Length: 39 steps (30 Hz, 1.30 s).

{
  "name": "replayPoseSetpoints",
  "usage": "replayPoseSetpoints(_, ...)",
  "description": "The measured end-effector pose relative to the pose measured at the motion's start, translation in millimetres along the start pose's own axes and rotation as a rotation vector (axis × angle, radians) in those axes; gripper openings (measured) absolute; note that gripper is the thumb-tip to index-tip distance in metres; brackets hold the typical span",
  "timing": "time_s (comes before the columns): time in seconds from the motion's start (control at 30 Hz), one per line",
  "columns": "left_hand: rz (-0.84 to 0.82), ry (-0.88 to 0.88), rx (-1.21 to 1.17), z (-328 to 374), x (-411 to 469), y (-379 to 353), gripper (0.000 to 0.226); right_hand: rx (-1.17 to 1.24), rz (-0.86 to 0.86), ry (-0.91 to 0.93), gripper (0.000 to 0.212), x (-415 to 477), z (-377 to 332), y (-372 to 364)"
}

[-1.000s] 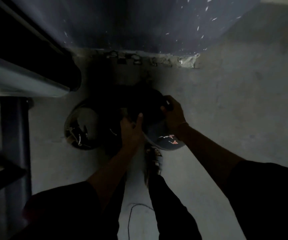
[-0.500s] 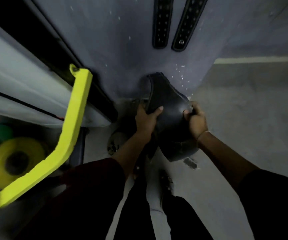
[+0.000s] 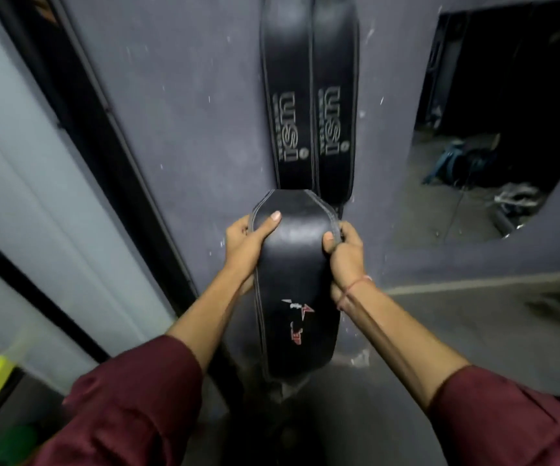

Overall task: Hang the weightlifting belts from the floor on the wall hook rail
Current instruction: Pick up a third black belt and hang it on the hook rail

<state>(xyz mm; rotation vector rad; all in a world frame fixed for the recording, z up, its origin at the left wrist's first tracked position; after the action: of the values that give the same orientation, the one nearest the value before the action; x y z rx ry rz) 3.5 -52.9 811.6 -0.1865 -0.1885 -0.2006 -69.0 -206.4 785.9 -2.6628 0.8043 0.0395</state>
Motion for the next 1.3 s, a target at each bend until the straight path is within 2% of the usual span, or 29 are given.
replayPoseSetpoints(0.13, -0.046, -0.087, -0.064, 70, 23, 0, 0.027, 0.034, -0.021, 0.086, 0.030, -12, -60, -35)
replayPoseSetpoints(0.3, 0.005, -0.265, -0.112, 150, 41, 0, 0.016, 0.024, -0.147, 0.119, 0.010, -13, -140, -72)
replayPoseSetpoints(0.37, -0.003, -0.323, -0.142, 177, 41, -7, 0.010, -0.002, -0.173, 0.205, 0.002, -13, -173, -80)
replayPoseSetpoints(0.43, 0.010, -0.358, -0.182, 197, 43, -12, 0.015, -0.060, -0.197, 0.312, 0.009, -14, -195, -85)
replayPoseSetpoints(0.53, 0.045, -0.385, -0.249, 223, 53, -12, 0.019, -0.129, -0.284, 0.331, 0.024, -20, -178, -81)
replayPoseSetpoints(0.67, 0.068, -0.415, -0.298, 252, 64, -10, 0.010, -0.189, -0.328, 0.197, 0.019, -31, -95, -58)
replayPoseSetpoints(0.73, 0.050, -0.412, -0.310, 257, 69, -12, 0.009, -0.161, -0.271, 0.238, 0.019, -24, -106, -60)
replayPoseSetpoints(0.83, 0.041, -0.408, -0.308, 260, 74, -15, 0.008, -0.216, -0.213, 0.382, 0.027, -7, -172, -80)
replayPoseSetpoints(0.9, 0.054, -0.418, -0.316, 265, 74, -18, 0.010, -0.303, -0.207, 0.414, 0.048, 4, -194, -86)
replayPoseSetpoints(0.97, 0.067, -0.428, -0.336, 273, 73, -21, 0.010, -0.388, -0.182, 0.365, 0.077, 11, -169, -75)
replayPoseSetpoints(1.0, 0.071, -0.433, -0.346, 278, 72, -21, 0.011, -0.385, -0.201, 0.321, 0.082, 11, -144, -64)
replayPoseSetpoints(1.03, 0.075, -0.442, -0.353, 283, 71, -21, 0.012, -0.364, -0.238, 0.259, 0.077, 6, -114, -53)
replayPoseSetpoints(1.1, 0.080, -0.463, -0.361, 289, 74, -19, 0.014, -0.352, -0.331, 0.185, 0.048, -9, -55, -31)
replayPoseSetpoints(1.17, 0.069, -0.471, -0.370, 292, 76, -17, 0.014, -0.345, -0.339, 0.184, 0.034, -23, -32, -20)
replayPoseSetpoints(1.23, 0.068, -0.467, -0.363, 291, 78, -19, 0.013, -0.301, -0.310, 0.237, 0.032, -17, -57, -28)
replayPoseSetpoints(1.3, 0.055, -0.456, -0.334, 286, 77, -23, 0.011, -0.239, -0.272, 0.334, 0.033, -14, -116, -53)
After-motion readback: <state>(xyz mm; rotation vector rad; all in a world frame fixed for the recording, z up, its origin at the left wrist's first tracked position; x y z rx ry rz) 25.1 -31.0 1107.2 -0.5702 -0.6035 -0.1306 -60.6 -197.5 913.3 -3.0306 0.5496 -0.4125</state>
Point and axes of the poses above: each hand's wrist, its own x-axis towards the middle knuckle, its own y-axis out of the back of the hand, z = x × y, the point moved 6 cm from there along x, towards the middle knuckle, and after that the axes turned 7 degrees about -y, right-handed, at the moved point
